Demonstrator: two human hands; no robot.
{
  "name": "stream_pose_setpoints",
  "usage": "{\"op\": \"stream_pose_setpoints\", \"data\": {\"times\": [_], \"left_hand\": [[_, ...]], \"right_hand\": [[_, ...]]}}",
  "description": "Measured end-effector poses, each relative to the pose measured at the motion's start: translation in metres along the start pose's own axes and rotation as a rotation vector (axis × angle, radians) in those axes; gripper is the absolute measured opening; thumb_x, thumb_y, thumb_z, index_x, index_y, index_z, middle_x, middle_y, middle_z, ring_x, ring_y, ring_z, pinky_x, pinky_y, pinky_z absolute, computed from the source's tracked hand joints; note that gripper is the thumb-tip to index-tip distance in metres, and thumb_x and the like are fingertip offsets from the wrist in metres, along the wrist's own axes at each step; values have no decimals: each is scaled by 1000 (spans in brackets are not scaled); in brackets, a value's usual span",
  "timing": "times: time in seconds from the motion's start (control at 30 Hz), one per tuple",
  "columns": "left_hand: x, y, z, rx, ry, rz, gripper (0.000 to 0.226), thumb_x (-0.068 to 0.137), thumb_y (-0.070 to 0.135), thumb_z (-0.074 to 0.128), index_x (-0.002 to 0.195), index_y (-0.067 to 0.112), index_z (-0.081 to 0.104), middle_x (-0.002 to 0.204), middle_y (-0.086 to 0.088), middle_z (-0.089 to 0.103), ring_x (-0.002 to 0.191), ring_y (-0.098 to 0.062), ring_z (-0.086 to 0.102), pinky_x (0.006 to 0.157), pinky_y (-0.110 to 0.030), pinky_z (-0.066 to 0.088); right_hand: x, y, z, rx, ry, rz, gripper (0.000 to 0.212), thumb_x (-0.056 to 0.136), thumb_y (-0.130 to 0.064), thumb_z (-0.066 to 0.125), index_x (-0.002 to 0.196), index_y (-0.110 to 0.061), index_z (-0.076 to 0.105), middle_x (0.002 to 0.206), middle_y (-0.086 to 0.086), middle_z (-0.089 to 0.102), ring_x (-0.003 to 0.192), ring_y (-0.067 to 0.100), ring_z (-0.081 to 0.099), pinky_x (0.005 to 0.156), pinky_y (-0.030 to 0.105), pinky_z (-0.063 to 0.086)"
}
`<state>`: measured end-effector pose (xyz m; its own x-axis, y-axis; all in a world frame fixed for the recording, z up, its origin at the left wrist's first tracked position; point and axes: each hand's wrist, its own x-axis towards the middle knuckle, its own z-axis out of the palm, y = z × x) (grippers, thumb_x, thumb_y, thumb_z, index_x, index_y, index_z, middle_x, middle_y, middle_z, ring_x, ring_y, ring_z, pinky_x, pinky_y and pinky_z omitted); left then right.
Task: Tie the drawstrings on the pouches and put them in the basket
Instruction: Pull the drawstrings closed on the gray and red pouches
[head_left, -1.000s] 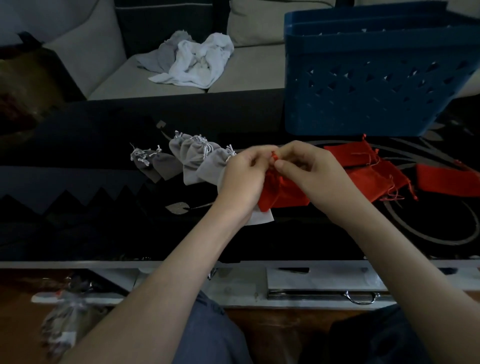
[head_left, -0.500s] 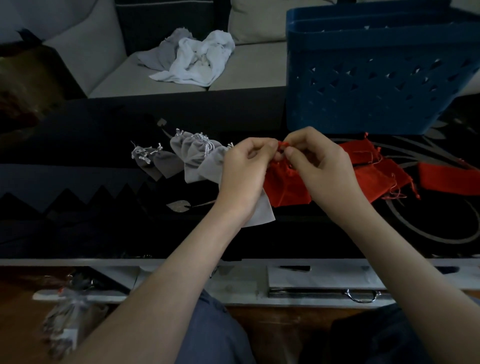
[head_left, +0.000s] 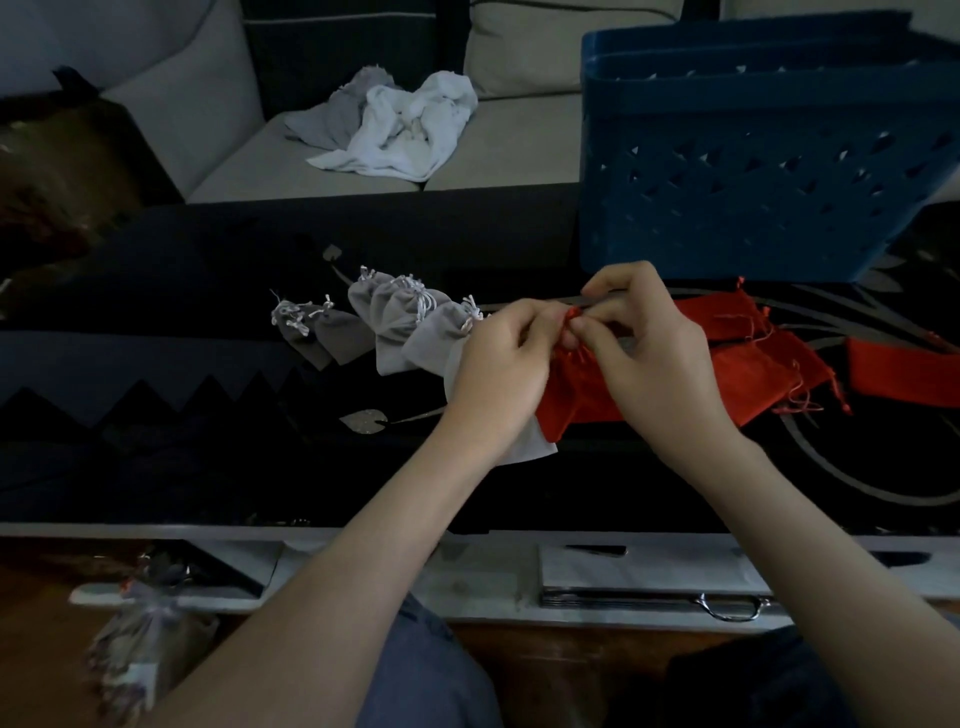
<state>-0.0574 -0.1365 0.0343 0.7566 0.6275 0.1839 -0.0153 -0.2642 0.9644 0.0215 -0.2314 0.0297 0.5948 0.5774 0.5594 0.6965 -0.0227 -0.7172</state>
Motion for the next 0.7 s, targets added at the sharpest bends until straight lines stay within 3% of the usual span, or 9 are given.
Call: {"op": "stream_pose_setpoints", "data": {"times": [0.1, 0.23, 0.4, 0.57, 0.7], "left_hand": [[-1, 0, 2, 62, 5, 32, 10, 93, 26, 58, 91, 17, 63, 84, 0, 68, 86, -15, 65, 84, -37, 53], [-1, 2, 0, 7, 30, 37, 19, 96, 21, 55, 78, 16, 59, 74, 0, 64, 78, -15, 63, 81, -37, 50], [0, 3, -1, -189, -18, -54, 21, 96, 14, 52, 78, 6, 58, 66, 5, 61, 64, -2, 57, 67, -16, 46], [2, 4, 2, -374, -53, -131, 22, 96, 9, 50, 76, 8, 57, 65, 2, 59, 60, -3, 51, 61, -13, 43], [5, 6, 2, -503, -83, -213, 26, 96, 7, 49, 71, 10, 57, 61, 4, 59, 55, -2, 48, 58, -12, 41]], "right_hand": [[0, -1, -2, -32, -47, -6, 24, 90, -4, 56, 110, -14, 48, 76, -17, 64, 79, -10, 59, 68, 3, 40], [2, -3, -4, -5, -90, -7, 20, 92, -6, 55, 109, -17, 53, 81, -9, 68, 83, -1, 63, 72, 11, 46], [4, 1, -6, -40, -64, -22, 21, 93, -3, 51, 105, -15, 64, 92, -5, 69, 85, 4, 62, 75, 19, 49], [7, 3, -9, -72, -71, -43, 19, 89, -4, 60, 100, -18, 66, 88, -10, 66, 89, 5, 61, 79, 15, 47], [9, 7, -10, -157, -23, -135, 8, 88, -7, 60, 91, -12, 65, 82, -2, 63, 79, 7, 53, 70, 10, 40]]}}
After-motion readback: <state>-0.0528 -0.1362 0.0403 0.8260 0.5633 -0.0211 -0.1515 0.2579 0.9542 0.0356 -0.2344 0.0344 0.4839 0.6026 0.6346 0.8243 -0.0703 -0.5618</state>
